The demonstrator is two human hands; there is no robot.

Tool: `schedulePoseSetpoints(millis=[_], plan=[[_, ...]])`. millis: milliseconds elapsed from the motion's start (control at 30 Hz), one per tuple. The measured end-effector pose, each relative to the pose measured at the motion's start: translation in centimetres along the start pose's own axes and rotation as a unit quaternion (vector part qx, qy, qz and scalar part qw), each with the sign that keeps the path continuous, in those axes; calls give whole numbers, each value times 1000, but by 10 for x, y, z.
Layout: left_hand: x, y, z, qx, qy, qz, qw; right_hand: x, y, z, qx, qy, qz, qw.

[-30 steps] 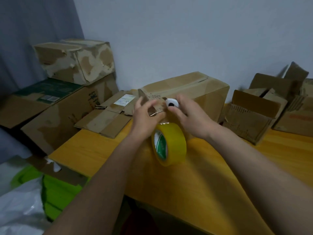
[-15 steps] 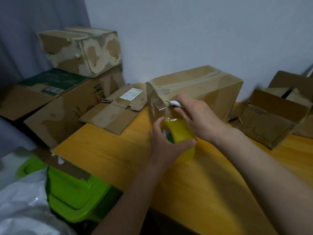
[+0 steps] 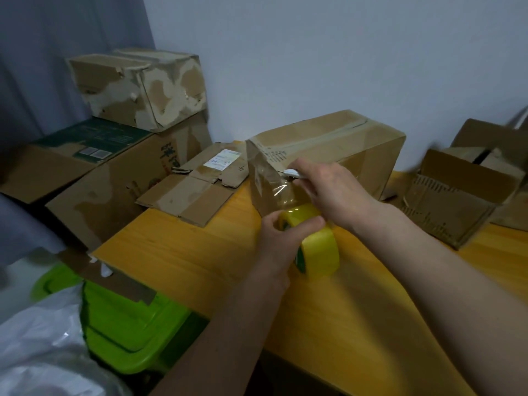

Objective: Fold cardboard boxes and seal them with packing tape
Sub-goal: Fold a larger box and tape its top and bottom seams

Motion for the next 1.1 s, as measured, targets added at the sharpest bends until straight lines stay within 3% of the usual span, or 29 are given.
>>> schedulePoseSetpoints(millis=[167, 333, 467, 567, 867, 967, 1100], plan=[[-2, 0, 1, 21, 9, 10, 1000, -2, 3, 2, 26, -3, -45, 999], [-16, 7, -1, 68, 125, 35, 989, -5, 3, 4, 44, -13, -83, 995], [-9, 15, 2, 92, 146, 35, 984, -11, 8, 12, 52, 25, -128, 990], [-7, 18, 4, 108, 149, 20, 983, -23, 12, 25, 31, 87, -89, 992], [-4, 22, 3, 131, 145, 9, 981, -13, -3, 33, -36, 51, 19, 998], [-5, 23, 4, 131, 140, -6, 981, -10, 10, 35, 11, 45, 52, 998], [-8, 23, 5, 132, 133, -29, 982, -11, 63, 54, 217, 68, -81, 970]])
Point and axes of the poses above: each hand's wrist, its own z-axis away from the middle knuckle, its own x-axis out of the palm, y = z × x, the point moved 7 cm from there along -z, towards the middle knuckle, and after that the axes turned 6 degrees about -y, right-handed, at the moved point
